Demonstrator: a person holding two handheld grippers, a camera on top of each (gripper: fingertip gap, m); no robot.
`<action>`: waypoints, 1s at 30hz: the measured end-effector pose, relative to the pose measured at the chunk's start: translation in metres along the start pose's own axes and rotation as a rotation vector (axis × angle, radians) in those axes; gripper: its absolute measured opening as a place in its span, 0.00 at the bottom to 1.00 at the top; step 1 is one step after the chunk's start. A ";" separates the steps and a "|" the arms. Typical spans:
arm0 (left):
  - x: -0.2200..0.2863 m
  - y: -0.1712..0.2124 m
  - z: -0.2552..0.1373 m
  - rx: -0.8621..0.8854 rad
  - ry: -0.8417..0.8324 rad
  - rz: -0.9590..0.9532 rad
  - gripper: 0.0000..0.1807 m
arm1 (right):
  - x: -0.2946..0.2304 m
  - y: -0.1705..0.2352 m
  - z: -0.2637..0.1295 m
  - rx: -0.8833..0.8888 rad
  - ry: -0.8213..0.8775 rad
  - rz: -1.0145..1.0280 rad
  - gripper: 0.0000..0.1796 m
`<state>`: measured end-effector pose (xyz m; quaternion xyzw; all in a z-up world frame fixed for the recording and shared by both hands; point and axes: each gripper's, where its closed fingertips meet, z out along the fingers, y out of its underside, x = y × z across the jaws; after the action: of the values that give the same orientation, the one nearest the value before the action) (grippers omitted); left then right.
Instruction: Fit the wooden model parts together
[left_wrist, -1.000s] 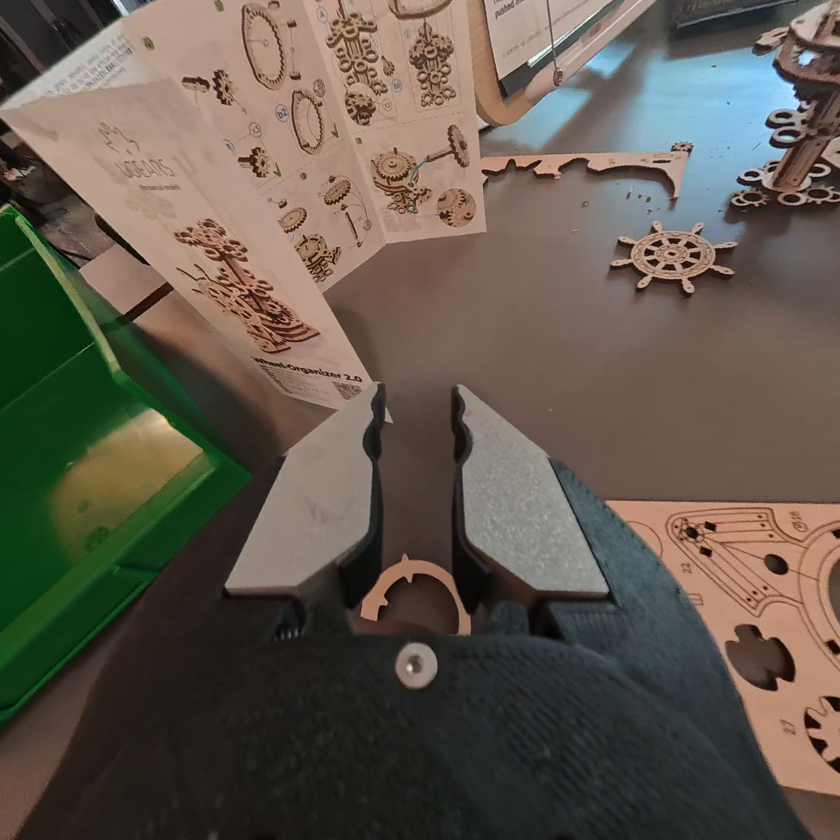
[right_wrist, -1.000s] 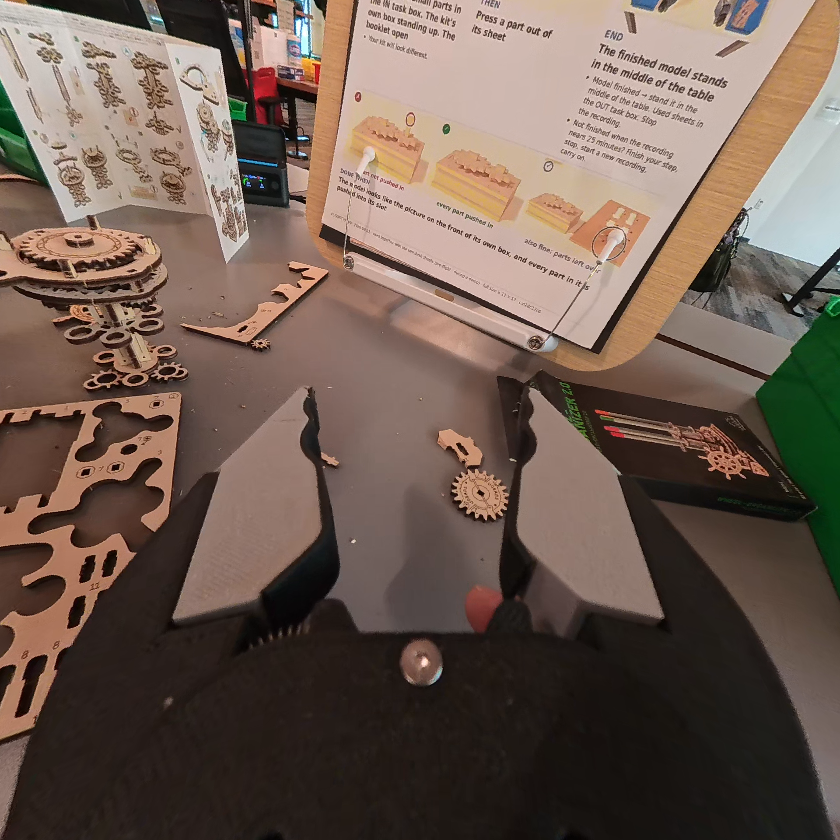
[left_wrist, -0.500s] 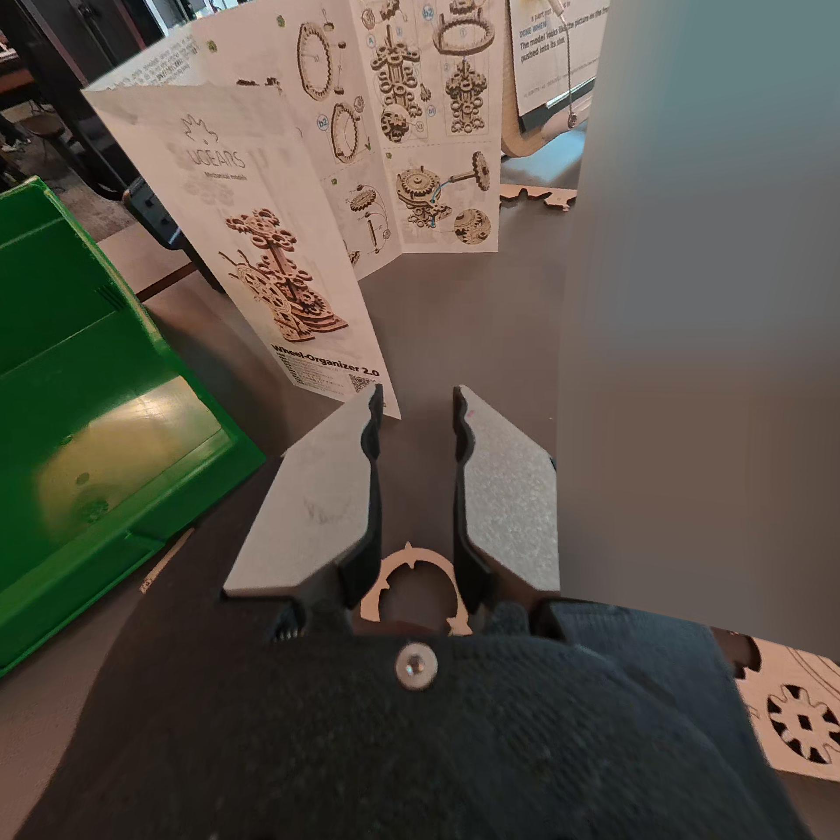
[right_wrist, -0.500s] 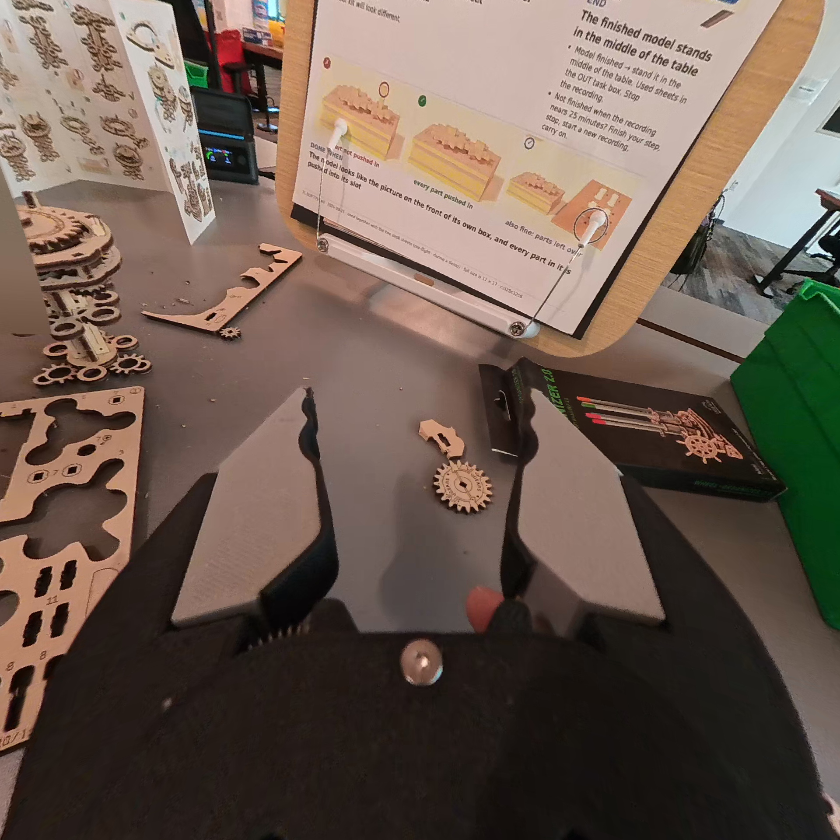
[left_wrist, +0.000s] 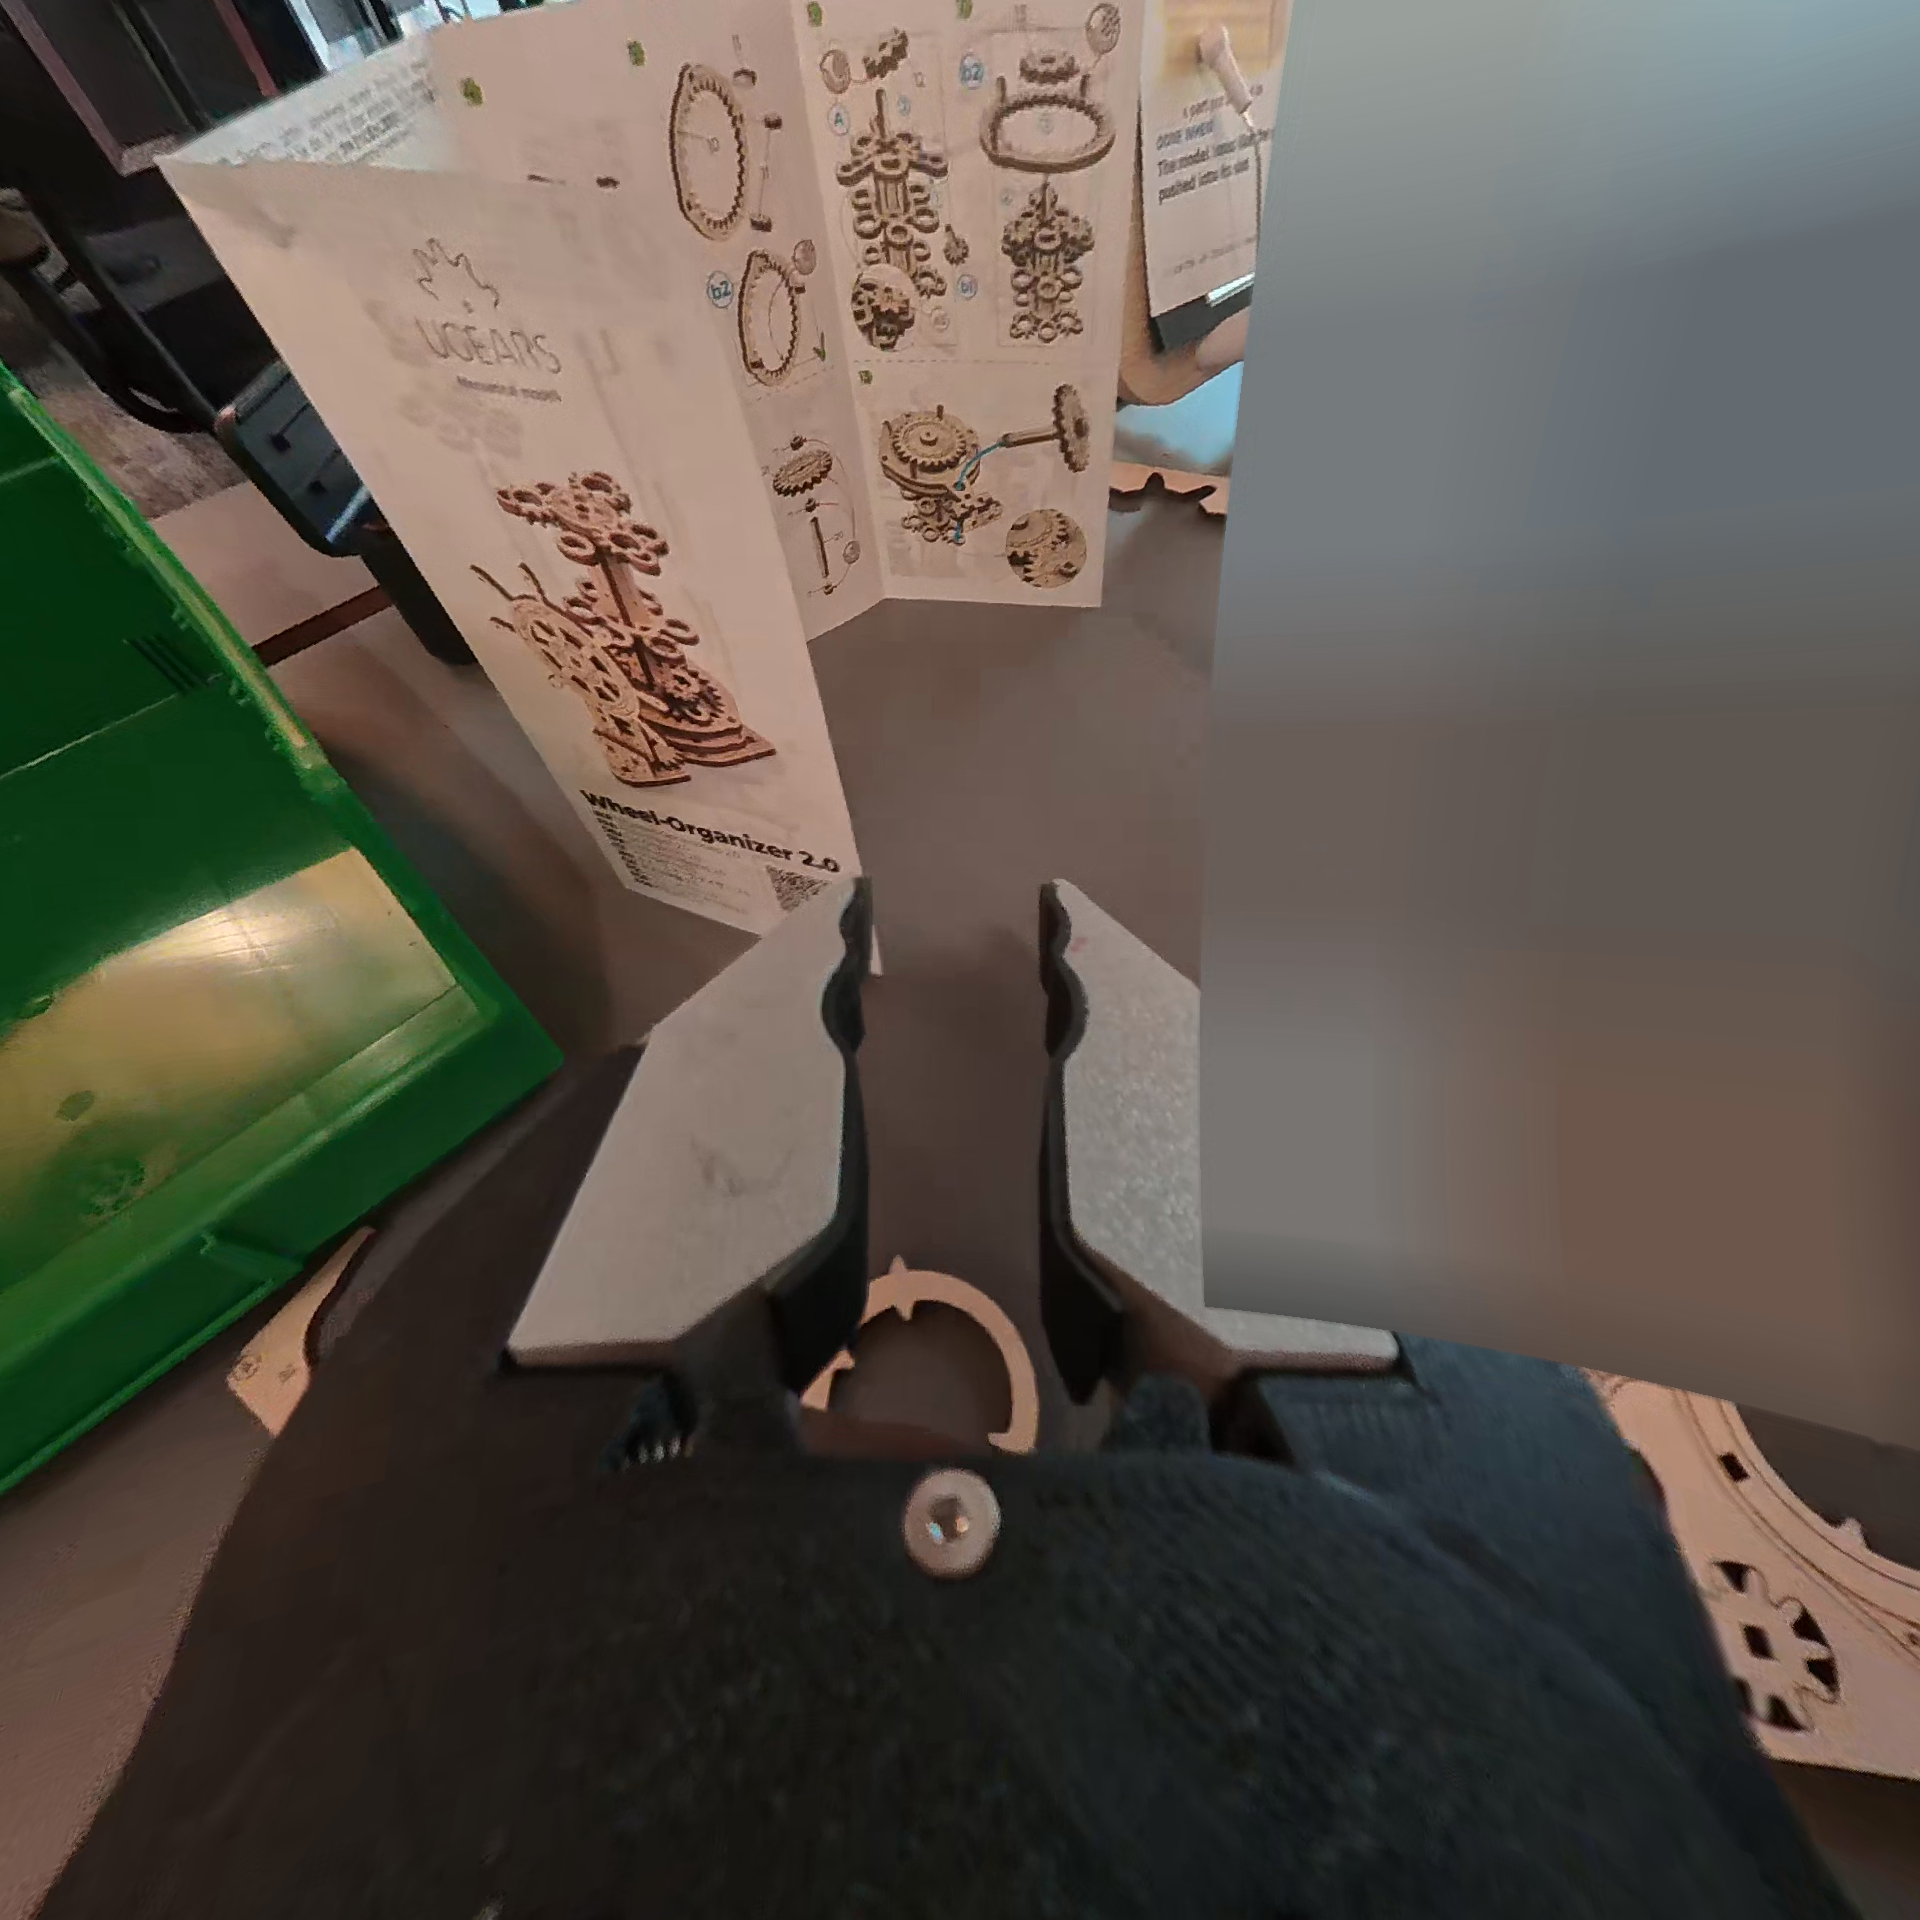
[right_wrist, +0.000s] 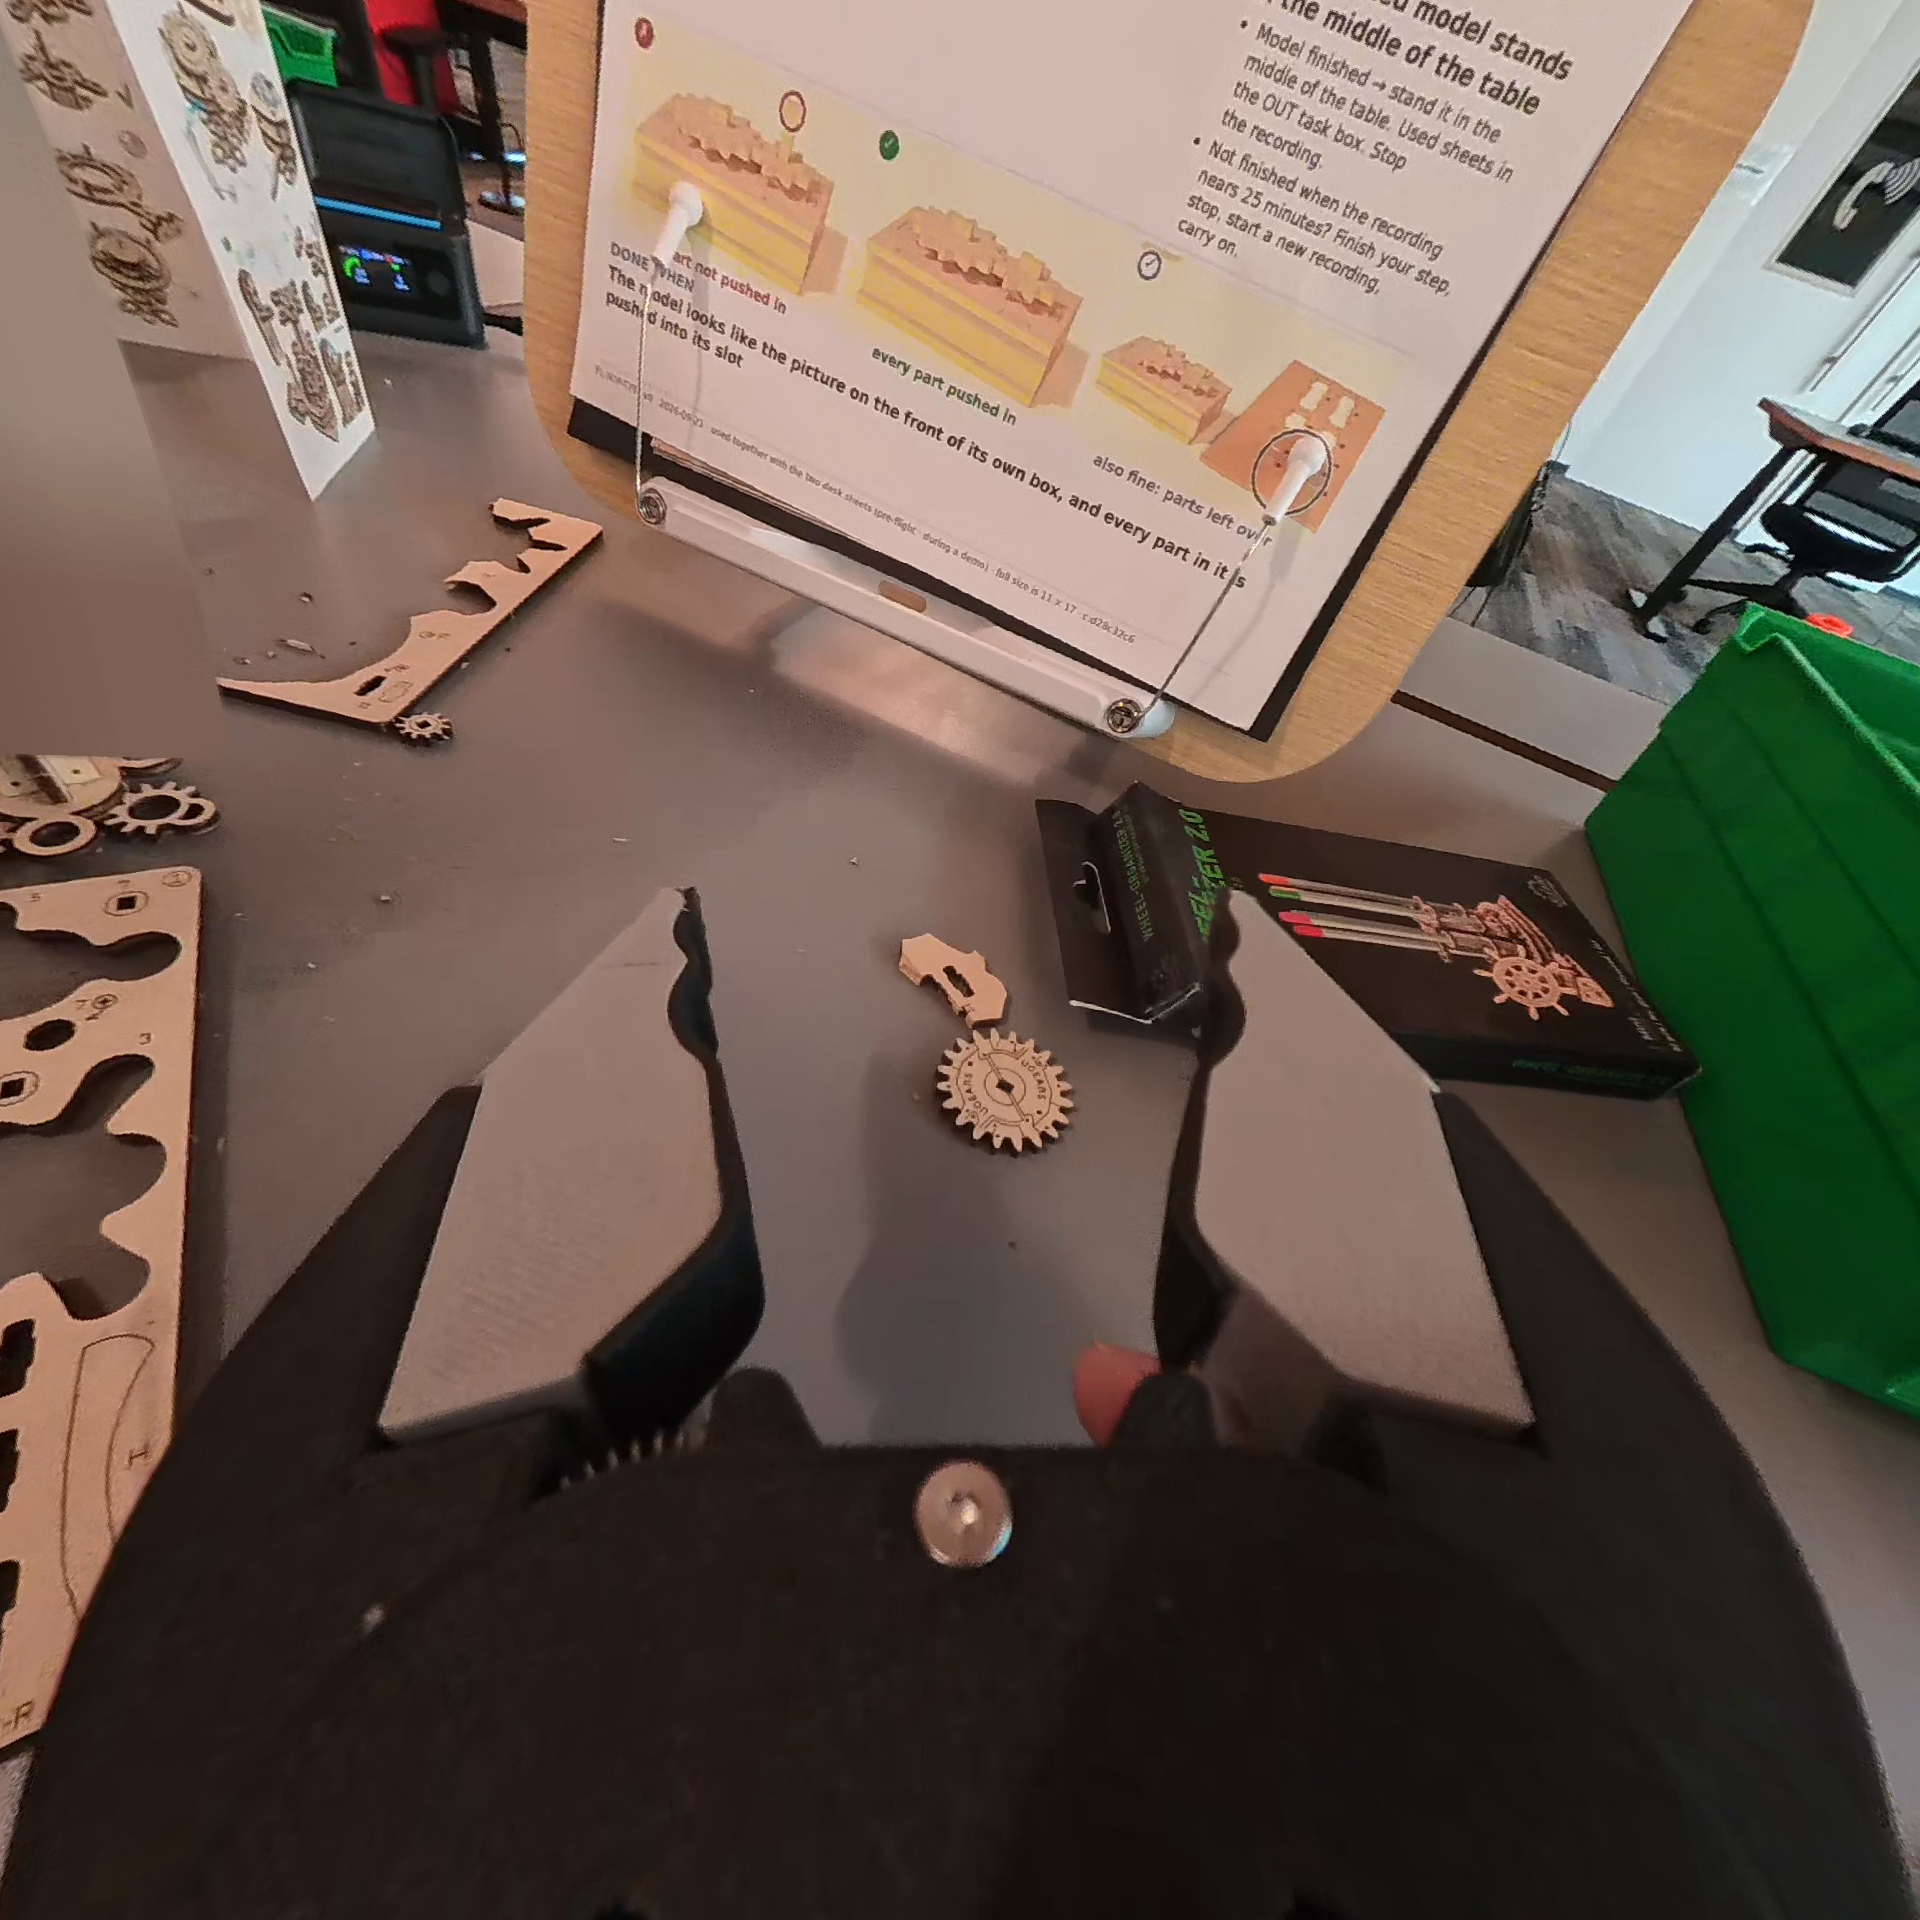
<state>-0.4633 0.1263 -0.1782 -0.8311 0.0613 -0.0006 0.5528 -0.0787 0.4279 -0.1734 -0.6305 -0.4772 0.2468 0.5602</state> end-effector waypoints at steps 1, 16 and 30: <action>0.002 -0.001 0.000 0.004 0.010 -0.005 0.17 | 0.000 0.000 0.000 0.000 0.005 -0.008 0.52; -0.013 -0.002 0.004 0.014 -0.100 0.058 0.16 | -0.011 -0.009 -0.006 0.068 -0.036 -0.044 0.51; -0.028 0.006 0.008 -0.008 -0.154 0.046 0.15 | -0.016 -0.016 -0.012 0.120 -0.086 -0.011 0.51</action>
<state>-0.4915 0.1345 -0.1855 -0.8293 0.0377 0.0761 0.5523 -0.0805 0.4069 -0.1593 -0.5819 -0.4887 0.2986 0.5774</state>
